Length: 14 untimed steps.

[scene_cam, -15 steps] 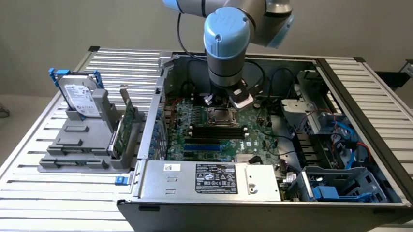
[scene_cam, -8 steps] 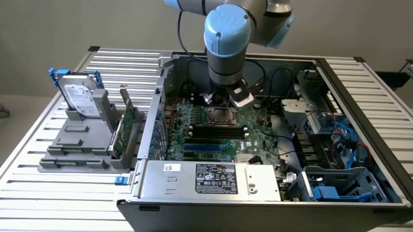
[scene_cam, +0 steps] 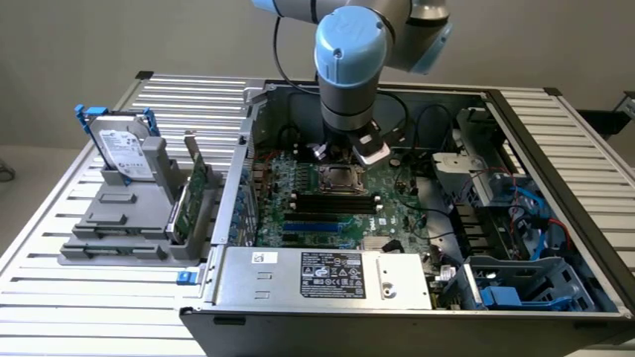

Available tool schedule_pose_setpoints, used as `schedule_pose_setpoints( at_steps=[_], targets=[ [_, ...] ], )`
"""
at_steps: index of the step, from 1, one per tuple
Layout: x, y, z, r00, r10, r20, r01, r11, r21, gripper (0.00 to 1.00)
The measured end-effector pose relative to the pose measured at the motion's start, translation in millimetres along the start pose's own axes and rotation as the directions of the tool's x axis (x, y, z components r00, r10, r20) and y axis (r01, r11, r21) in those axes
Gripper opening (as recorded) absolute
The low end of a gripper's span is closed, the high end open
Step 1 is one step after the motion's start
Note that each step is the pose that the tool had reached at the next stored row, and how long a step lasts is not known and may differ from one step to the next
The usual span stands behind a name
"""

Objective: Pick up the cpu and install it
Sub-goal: 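Install the first cpu locking lever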

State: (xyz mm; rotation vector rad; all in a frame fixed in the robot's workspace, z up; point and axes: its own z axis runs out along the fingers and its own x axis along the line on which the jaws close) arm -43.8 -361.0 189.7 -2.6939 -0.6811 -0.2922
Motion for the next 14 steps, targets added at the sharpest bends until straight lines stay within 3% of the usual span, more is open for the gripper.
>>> schedule_pose_setpoints(
  at_steps=[14],
  targets=[
    [1.9, 1.5, 0.2, 1.0000, 0.000, 0.0008, 0.000, 1.0000, 0.0004, 0.11]
  ],
)
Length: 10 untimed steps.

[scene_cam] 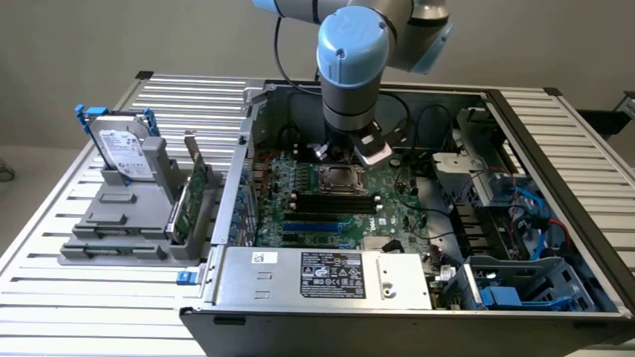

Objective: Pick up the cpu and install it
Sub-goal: 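Install the first cpu locking lever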

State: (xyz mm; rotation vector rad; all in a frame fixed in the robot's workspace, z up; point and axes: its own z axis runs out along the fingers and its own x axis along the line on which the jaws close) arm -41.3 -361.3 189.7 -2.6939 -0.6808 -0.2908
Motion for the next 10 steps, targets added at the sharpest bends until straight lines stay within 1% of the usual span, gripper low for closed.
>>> schedule_pose_setpoints(
  at_steps=[10],
  targets=[
    [0.3, 1.5, -0.1, 1.0000, 0.000, 0.0002, 0.000, 1.0000, 0.0000, 0.11]
  ],
)
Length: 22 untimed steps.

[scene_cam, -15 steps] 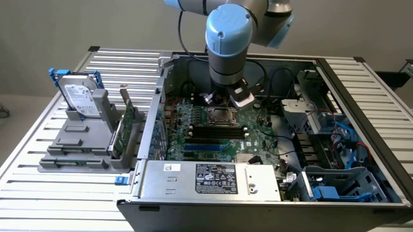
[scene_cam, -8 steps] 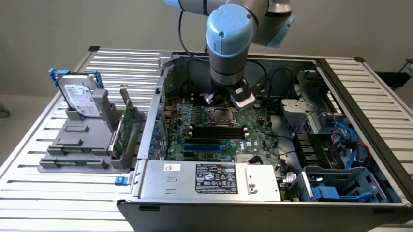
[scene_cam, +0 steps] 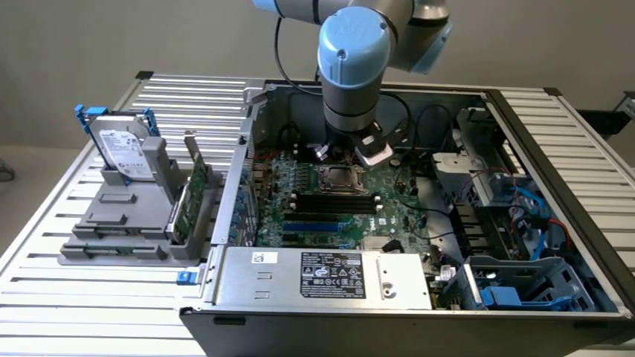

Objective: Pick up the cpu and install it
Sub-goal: 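Install the first cpu locking lever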

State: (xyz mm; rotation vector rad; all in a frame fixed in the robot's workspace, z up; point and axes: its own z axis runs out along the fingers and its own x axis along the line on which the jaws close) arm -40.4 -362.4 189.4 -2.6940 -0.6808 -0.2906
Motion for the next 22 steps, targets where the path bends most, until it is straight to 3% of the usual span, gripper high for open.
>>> schedule_pose_setpoints(
  at_steps=[22],
  targets=[
    [1.2, 2.0, 2.2, 1.0000, 0.001, 0.0017, -0.001, 1.0000, 0.0004, 0.11]
  ],
)
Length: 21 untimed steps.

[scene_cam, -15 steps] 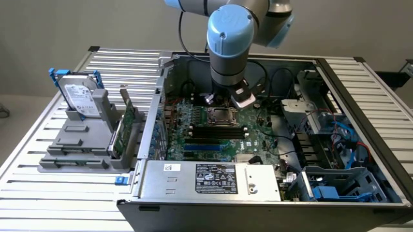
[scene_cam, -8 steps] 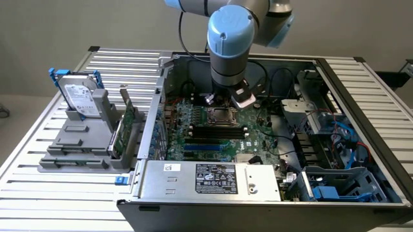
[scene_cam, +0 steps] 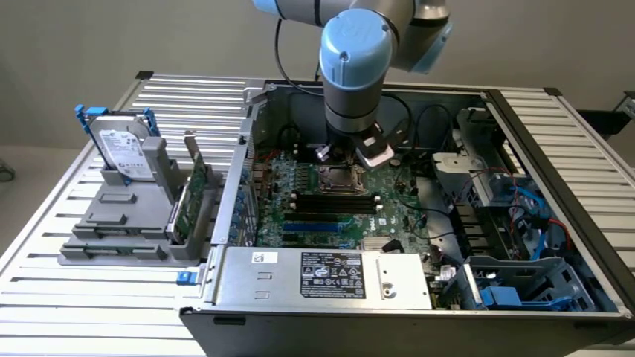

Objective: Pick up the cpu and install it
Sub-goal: 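Install the first cpu locking lever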

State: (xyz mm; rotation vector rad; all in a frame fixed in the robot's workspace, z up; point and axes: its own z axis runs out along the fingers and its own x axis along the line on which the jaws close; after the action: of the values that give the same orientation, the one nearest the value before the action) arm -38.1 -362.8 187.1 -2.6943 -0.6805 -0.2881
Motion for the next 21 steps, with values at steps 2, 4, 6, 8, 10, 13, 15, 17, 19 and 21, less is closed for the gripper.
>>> schedule_pose_setpoints(
  at_steps=[2, 4, 6, 8, 10, 13, 15, 17, 19, 21],
  targets=[
    [0.0, 0.3, 0.2, 1.0000, 0.000, 0.0000, 0.000, 1.0000, -0.0001, 0.11],
    [0.1, 0.6, 0.4, 1.0000, 0.000, 0.0002, 0.000, 1.0000, -0.0002, 0.11],
    [0.2, 0.8, 0.6, 1.0000, 0.000, 0.0002, 0.000, 1.0000, -0.0002, 0.11],
    [0.3, 0.9, 0.7, 1.0000, 0.000, 0.0001, 0.000, 1.0000, -0.0002, 0.11],
    [0.5, 0.7, 0.2, 1.0000, 0.000, 0.0001, 0.000, 1.0000, 0.0001, 0.11],
    [2.2, -1.1, -5.9, 1.0000, 0.001, 0.0017, -0.001, 1.0000, 0.0006, 0.11],
    [3.5, -2.5, -10.4, 1.0000, 0.001, 0.0031, -0.001, 1.0000, 0.0013, 0.11],
    [4.6, -3.6, -14.5, 1.0000, 0.002, 0.0049, -0.002, 1.0000, 0.0023, 0.11],
    [5.2, -4.0, -17.9, 1.0000, 0.003, 0.0076, -0.003, 1.0000, 0.0035, 0.11],
    [4.5, -2.9, -20.1, 0.9999, 0.005, 0.0111, -0.006, 1.0000, 0.0054, 0.11]
  ],
)
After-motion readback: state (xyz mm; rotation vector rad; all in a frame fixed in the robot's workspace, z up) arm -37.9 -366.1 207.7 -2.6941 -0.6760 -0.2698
